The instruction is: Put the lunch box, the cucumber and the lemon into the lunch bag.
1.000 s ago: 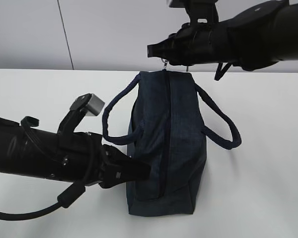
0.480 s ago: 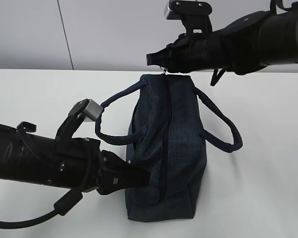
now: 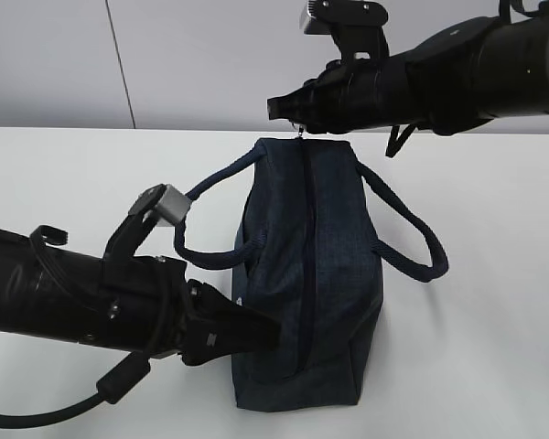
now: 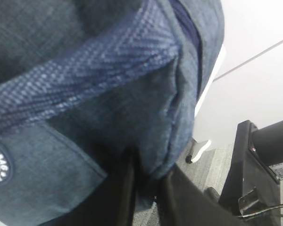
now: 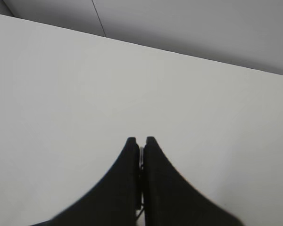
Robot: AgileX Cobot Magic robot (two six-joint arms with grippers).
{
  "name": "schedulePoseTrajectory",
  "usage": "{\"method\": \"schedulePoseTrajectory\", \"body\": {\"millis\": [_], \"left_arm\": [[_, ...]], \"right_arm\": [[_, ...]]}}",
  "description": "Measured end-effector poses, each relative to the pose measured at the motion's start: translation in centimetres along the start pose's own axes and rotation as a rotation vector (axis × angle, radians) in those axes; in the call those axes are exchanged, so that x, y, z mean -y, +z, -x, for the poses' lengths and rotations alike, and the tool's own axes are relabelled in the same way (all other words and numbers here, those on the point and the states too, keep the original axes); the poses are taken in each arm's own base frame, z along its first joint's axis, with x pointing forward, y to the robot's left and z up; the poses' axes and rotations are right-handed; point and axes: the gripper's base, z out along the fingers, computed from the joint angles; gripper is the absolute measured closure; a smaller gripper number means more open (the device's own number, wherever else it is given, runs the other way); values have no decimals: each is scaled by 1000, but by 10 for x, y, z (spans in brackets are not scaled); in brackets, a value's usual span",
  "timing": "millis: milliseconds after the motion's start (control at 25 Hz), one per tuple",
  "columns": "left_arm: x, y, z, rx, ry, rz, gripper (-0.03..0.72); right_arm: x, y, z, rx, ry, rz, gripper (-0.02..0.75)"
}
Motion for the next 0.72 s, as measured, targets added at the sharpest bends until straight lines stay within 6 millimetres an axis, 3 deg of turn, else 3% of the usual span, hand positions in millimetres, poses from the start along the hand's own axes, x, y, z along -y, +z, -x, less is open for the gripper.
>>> {"method": "schedulePoseTrajectory", "body": {"millis": [200,280,520,720], "left_arm": [[4,0,0,-1,5,-46,347],[4,-3,1,7,3,-73,286],[4,-21,12,70,13,-124,284],[18,-50,28,161,102,-120,299]], "right_arm": [[0,0,-1,-7,1,13,738],[0,0,0,-8,0,13,738],[0,-3,2,0,-27,16,738],[-2,-10,9,19,-45,20,738]]}}
